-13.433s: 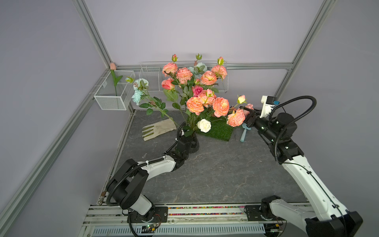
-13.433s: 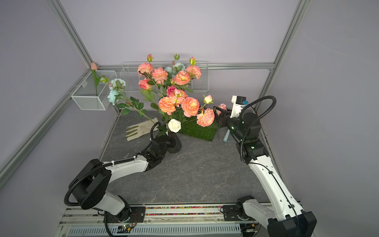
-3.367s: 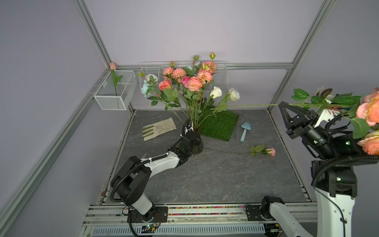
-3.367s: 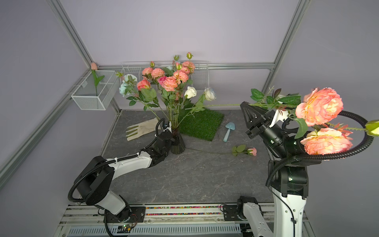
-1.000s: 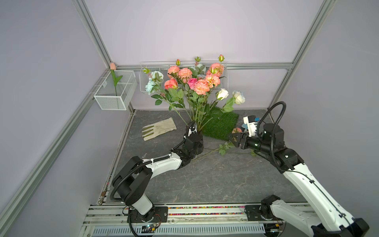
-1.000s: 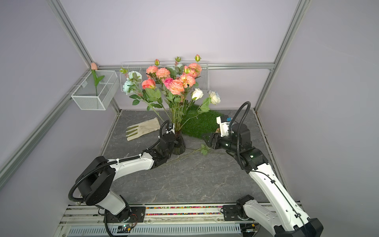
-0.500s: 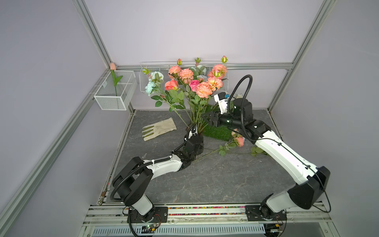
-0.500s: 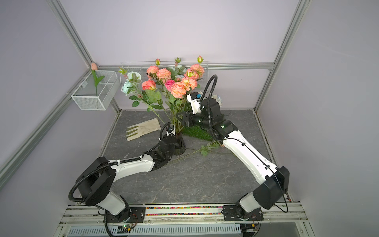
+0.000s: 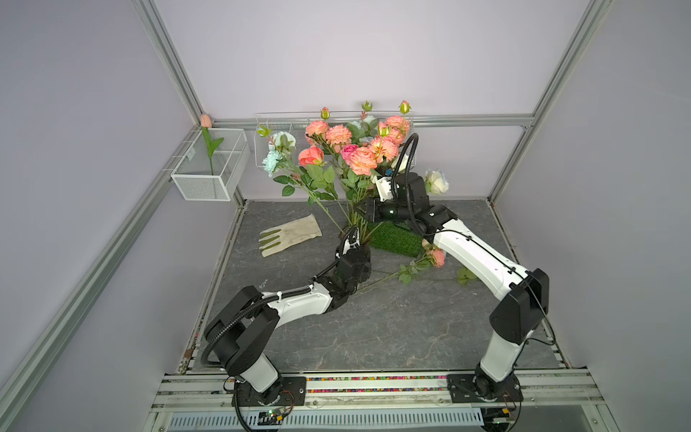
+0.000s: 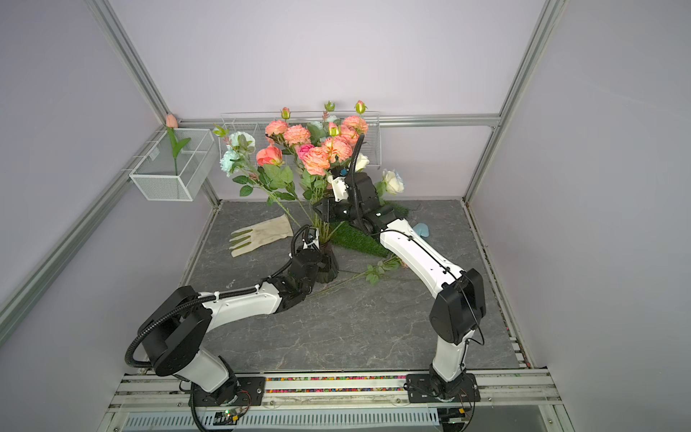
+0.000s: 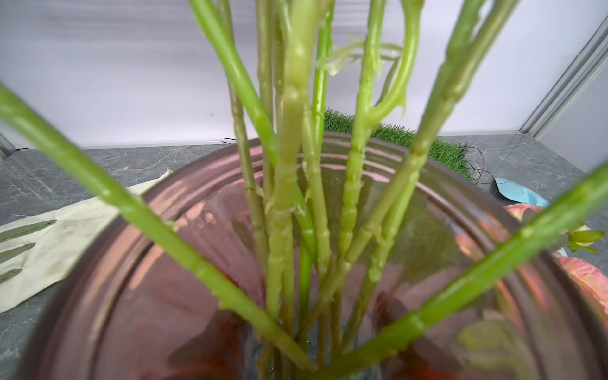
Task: Pick out pink flowers from the vase
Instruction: Pick up the flower from the vase.
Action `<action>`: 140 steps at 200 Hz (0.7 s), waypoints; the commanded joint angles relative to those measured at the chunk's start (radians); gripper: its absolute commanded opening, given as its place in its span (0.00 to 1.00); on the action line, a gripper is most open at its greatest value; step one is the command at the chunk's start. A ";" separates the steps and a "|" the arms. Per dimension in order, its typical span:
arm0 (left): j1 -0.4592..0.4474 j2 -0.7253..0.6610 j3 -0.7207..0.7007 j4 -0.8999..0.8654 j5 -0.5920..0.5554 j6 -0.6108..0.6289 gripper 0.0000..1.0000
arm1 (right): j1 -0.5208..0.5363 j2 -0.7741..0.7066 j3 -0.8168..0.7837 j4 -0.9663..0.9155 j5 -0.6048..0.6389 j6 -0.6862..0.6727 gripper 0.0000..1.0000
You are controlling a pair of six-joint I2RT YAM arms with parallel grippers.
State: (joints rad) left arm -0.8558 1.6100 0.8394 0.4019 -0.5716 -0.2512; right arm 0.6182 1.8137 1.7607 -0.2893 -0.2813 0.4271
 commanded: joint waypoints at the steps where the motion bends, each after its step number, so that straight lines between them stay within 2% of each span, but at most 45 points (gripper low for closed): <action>1: -0.015 0.052 -0.058 -0.156 0.103 -0.058 0.00 | 0.007 0.015 0.024 0.022 0.010 -0.004 0.32; 36: -0.015 0.045 -0.058 -0.155 0.108 -0.060 0.00 | 0.008 0.016 -0.007 0.098 -0.016 0.008 0.27; 87: -0.015 0.044 -0.052 -0.165 0.113 -0.062 0.00 | 0.008 0.066 0.003 0.153 -0.039 0.037 0.35; 117: -0.015 0.045 -0.047 -0.170 0.108 -0.061 0.00 | 0.007 0.063 -0.004 0.167 -0.052 0.055 0.21; 140: -0.014 0.044 -0.049 -0.175 0.092 -0.078 0.00 | 0.006 0.002 -0.051 0.175 -0.085 0.049 0.18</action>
State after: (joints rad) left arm -0.8558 1.6100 0.8375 0.4065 -0.5716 -0.2516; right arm 0.6235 1.8755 1.7527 -0.1425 -0.3233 0.4679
